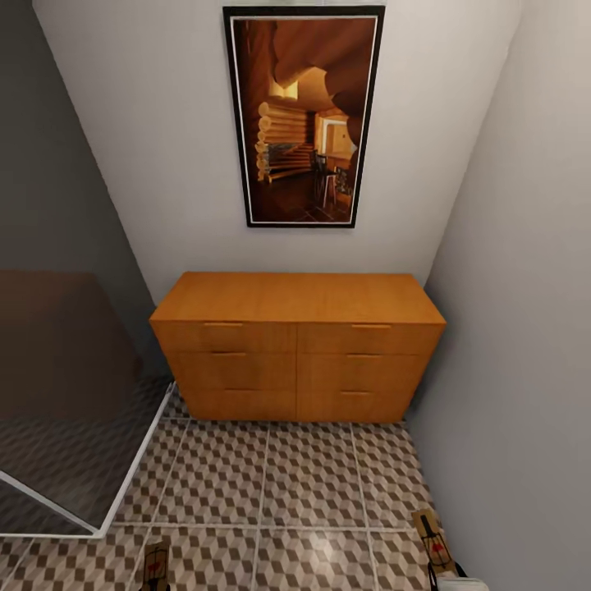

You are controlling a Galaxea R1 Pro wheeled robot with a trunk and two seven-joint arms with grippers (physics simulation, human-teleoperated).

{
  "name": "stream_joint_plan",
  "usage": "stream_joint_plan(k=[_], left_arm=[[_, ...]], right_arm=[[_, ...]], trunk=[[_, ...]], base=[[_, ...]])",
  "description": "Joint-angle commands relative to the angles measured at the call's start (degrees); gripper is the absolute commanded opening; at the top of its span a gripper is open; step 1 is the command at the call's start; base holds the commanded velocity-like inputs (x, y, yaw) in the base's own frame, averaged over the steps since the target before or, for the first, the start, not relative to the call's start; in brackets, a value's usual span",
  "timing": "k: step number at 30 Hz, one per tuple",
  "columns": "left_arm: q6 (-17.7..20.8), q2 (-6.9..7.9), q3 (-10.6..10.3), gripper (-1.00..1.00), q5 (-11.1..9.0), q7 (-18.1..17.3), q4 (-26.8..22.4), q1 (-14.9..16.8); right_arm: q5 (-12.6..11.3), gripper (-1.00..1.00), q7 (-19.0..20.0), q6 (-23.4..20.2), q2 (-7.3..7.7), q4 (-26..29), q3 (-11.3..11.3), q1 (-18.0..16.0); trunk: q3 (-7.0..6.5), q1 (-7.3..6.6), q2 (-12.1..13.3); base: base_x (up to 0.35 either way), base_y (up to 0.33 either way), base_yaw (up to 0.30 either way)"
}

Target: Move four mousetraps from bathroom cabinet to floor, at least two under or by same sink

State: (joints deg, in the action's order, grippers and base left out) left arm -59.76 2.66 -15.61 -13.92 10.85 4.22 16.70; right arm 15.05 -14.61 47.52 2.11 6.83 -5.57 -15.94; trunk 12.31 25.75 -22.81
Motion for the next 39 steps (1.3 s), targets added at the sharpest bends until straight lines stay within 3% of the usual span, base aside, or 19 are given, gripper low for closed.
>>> stream_joint_plan(k=[1,39], left_arm=[[-0.2,-0.03,-0.5,-1.00,-0.1,0.6,0.2,0.1],[-0.2,-0.03,-0.5,-1.00,-0.1,0.6,0.2,0.1]], right_arm=[[0.5,-1.00,0.0,0.2,-0.05,-0.1,-0.5,-0.1],[0.4,-1.00,0.0,0.1,-0.18,-0.1,-0.5,-0.1]], trunk=[[0.01,0.03,-0.1],[-3.55,0.03,-0.1]], base=[[0.000,0.000,0.000],[0.000,0.000,0.000]])
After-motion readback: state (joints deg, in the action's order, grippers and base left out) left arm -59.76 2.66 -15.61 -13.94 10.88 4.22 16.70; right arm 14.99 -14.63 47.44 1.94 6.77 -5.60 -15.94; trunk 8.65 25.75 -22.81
